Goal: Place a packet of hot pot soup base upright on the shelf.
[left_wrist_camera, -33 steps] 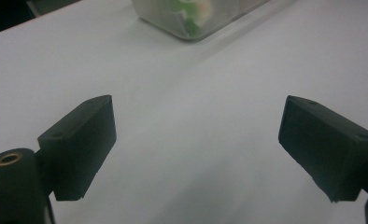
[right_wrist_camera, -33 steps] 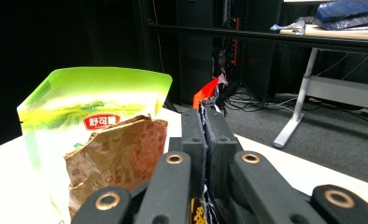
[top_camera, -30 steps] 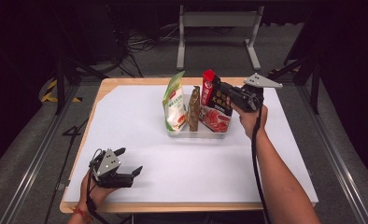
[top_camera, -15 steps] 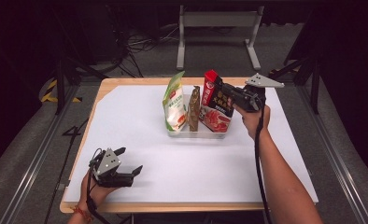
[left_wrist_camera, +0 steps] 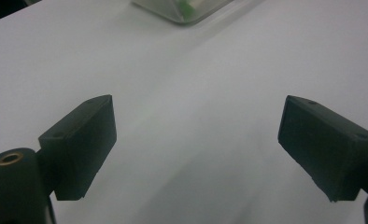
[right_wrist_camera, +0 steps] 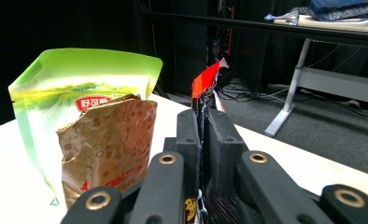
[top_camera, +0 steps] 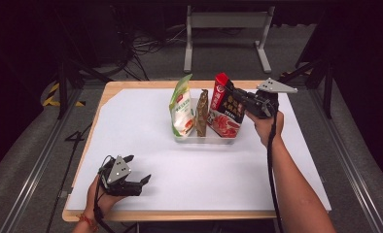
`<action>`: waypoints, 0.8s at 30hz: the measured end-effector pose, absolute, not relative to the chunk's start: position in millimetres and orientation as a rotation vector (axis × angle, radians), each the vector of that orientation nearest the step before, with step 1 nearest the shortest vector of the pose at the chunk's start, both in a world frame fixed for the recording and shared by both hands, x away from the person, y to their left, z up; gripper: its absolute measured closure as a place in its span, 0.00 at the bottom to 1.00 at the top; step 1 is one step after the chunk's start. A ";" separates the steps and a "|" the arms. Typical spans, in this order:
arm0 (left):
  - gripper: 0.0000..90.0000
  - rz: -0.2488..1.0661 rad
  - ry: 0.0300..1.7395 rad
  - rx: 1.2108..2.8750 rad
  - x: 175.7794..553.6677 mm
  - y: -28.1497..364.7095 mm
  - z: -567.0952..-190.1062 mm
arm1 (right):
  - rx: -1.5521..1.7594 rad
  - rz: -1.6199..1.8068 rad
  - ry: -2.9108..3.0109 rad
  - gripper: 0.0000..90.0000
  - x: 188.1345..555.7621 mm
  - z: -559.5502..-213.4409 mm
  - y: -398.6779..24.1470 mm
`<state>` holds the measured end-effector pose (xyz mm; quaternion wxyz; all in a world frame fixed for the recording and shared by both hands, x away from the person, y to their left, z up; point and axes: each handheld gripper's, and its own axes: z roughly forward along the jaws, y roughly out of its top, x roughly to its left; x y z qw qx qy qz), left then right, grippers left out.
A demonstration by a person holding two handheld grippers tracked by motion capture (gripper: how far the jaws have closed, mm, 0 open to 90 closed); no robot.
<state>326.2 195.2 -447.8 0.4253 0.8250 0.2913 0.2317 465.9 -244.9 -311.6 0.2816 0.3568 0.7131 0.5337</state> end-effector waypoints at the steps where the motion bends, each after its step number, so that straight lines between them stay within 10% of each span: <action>1: 0.14 0.579 0.727 2.066 326.3 195.2 -447.3 | 0.956 1.417 1.913 0.92 465.3 -311.1 -245.3; 24: 0.14 0.589 0.709 2.098 324.1 191.2 -448.4 | 0.947 1.315 1.936 0.73 449.2 -312.6 -253.0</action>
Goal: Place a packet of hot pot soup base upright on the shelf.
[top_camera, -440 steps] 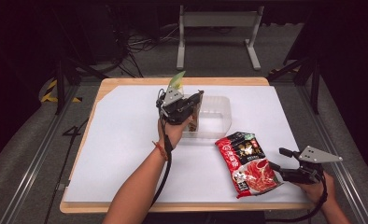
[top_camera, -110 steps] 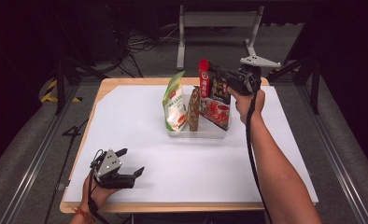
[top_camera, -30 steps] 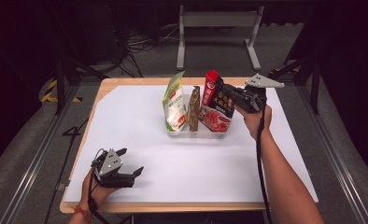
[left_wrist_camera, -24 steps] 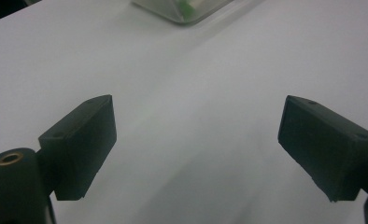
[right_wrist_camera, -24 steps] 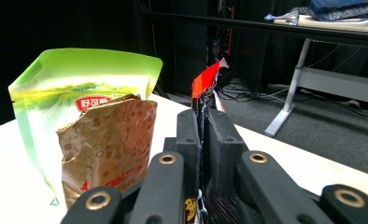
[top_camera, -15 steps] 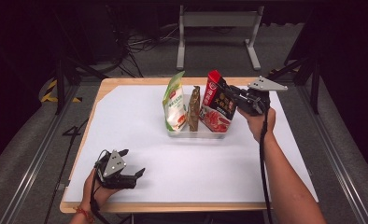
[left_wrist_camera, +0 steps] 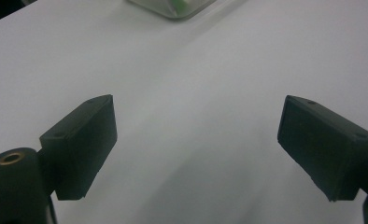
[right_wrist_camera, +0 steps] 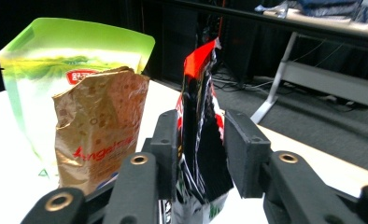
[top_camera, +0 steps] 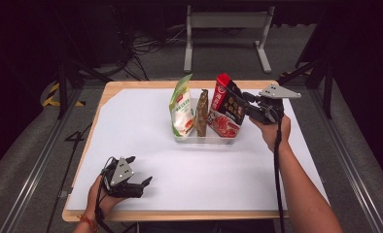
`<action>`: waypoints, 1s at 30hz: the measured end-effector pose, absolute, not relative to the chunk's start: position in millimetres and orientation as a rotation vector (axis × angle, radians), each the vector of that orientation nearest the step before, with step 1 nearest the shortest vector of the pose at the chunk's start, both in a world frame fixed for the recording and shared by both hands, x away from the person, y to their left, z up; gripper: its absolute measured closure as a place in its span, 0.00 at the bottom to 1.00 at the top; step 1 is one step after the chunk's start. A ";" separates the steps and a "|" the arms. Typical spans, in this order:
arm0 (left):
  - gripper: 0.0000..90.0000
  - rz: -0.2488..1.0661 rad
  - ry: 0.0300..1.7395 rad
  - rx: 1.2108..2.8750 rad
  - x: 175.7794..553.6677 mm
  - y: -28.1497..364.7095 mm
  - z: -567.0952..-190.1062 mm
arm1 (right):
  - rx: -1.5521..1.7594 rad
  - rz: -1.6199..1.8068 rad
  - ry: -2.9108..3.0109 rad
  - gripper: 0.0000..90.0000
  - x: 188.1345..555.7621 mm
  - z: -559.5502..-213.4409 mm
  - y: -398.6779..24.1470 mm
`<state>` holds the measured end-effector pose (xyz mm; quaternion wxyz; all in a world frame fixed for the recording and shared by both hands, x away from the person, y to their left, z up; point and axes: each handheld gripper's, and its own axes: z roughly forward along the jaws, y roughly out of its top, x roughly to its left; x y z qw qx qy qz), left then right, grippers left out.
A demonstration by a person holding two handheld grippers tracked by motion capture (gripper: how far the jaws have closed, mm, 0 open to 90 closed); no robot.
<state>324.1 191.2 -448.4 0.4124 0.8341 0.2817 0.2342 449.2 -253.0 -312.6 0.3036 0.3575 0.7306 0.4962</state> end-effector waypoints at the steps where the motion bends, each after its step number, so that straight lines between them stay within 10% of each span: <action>1: 0.14 0.583 0.711 2.094 324.6 191.2 -448.5 | 0.951 1.312 1.939 0.70 448.8 -312.8 -253.6; 30: 0.14 0.573 0.690 2.131 324.1 183.7 -451.0 | 0.897 1.264 2.029 0.49 425.8 -341.2 -269.1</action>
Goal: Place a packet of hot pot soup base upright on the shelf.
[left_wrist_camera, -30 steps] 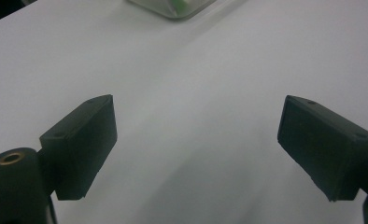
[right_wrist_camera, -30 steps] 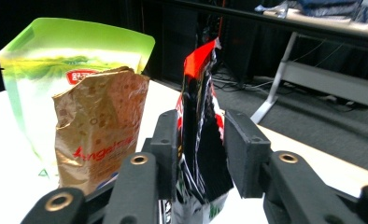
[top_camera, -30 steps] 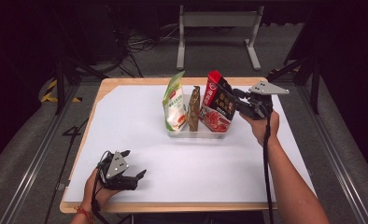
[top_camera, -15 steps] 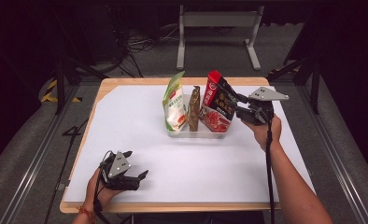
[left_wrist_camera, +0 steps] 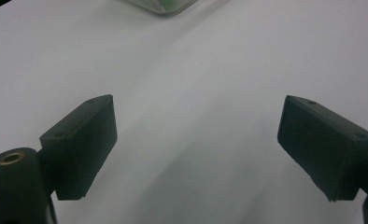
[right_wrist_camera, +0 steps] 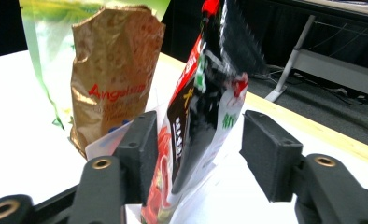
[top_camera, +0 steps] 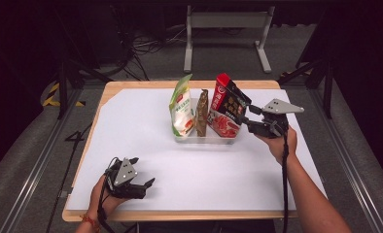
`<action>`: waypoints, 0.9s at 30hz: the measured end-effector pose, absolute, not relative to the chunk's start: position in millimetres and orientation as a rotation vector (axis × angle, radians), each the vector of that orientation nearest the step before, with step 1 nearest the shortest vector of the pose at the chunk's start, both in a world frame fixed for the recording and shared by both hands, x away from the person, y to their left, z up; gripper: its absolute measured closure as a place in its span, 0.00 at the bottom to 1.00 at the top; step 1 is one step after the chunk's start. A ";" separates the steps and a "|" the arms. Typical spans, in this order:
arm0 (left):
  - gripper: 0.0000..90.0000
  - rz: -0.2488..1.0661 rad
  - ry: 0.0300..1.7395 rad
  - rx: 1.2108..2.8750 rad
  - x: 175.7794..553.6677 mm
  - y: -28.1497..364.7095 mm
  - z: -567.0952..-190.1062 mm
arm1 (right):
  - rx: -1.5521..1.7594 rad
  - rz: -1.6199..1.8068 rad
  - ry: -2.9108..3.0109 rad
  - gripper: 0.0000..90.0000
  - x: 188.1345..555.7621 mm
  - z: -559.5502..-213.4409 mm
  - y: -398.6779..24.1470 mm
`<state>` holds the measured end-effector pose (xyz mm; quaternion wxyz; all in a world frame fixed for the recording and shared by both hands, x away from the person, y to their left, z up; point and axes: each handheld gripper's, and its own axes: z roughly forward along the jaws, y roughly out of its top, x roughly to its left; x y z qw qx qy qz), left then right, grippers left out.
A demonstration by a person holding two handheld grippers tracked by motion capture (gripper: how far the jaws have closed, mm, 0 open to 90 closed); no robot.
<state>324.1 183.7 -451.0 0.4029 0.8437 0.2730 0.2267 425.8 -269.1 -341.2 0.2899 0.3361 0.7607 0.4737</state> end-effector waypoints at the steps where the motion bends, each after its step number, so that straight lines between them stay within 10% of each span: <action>1: 0.14 0.574 0.689 2.132 324.3 183.8 -450.9 | 0.896 1.260 2.033 0.48 425.6 -342.5 -269.4; 27: 0.14 0.576 0.702 2.102 321.3 188.4 -447.2 | 0.801 1.123 2.138 0.27 406.1 -367.4 -288.0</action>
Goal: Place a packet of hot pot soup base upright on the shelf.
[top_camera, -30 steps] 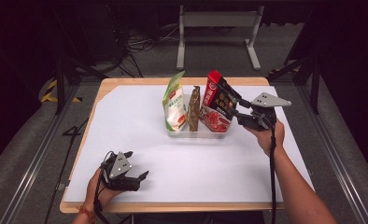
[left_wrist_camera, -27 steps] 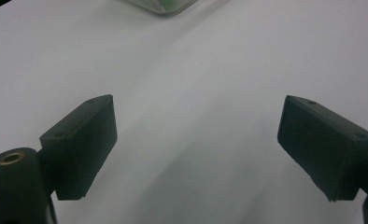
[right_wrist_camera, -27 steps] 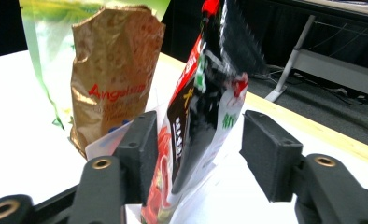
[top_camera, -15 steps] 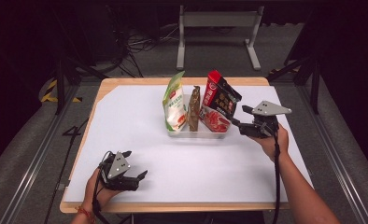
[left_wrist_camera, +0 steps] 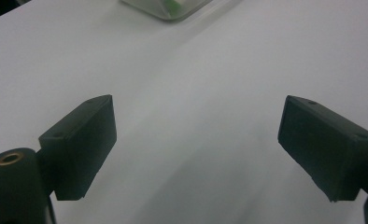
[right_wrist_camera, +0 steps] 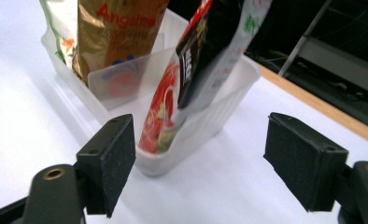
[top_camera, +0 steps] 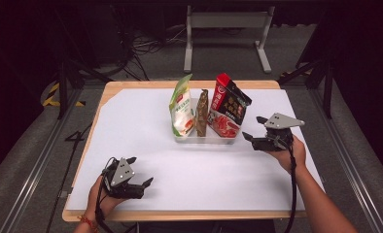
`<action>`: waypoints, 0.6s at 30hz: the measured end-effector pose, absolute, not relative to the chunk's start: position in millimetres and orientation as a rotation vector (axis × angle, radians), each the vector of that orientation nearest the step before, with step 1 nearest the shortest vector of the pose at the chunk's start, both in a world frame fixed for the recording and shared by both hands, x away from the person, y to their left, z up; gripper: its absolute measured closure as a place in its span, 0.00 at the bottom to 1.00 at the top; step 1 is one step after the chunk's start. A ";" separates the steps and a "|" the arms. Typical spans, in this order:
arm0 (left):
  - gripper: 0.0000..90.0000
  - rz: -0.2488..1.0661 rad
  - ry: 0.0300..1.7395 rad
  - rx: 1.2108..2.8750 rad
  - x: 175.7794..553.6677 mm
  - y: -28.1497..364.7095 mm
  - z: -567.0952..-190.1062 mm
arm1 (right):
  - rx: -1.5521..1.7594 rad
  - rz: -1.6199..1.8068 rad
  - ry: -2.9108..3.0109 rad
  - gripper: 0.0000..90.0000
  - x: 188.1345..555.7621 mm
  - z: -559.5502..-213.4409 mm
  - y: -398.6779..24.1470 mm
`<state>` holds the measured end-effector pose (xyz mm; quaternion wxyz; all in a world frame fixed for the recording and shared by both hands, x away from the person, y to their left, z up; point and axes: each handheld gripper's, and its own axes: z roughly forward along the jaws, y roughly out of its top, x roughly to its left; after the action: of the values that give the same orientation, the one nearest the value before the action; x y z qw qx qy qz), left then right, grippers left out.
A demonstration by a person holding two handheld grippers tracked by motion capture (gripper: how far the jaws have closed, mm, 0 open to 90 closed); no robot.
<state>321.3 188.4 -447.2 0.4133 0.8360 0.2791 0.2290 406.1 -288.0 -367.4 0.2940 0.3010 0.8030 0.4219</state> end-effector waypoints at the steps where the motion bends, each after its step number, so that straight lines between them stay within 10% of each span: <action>1: 0.14 0.576 0.702 2.102 321.3 188.4 -447.2 | 0.801 1.123 2.138 0.27 406.1 -367.4 -288.0; 18: 0.14 0.559 0.707 2.102 322.3 185.5 -446.4 | 0.848 1.086 2.198 0.24 385.5 -384.5 -319.0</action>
<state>322.3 185.5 -446.4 0.4145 0.8364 0.2813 0.2225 385.5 -319.0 -384.5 0.2703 0.3148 0.8157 0.4032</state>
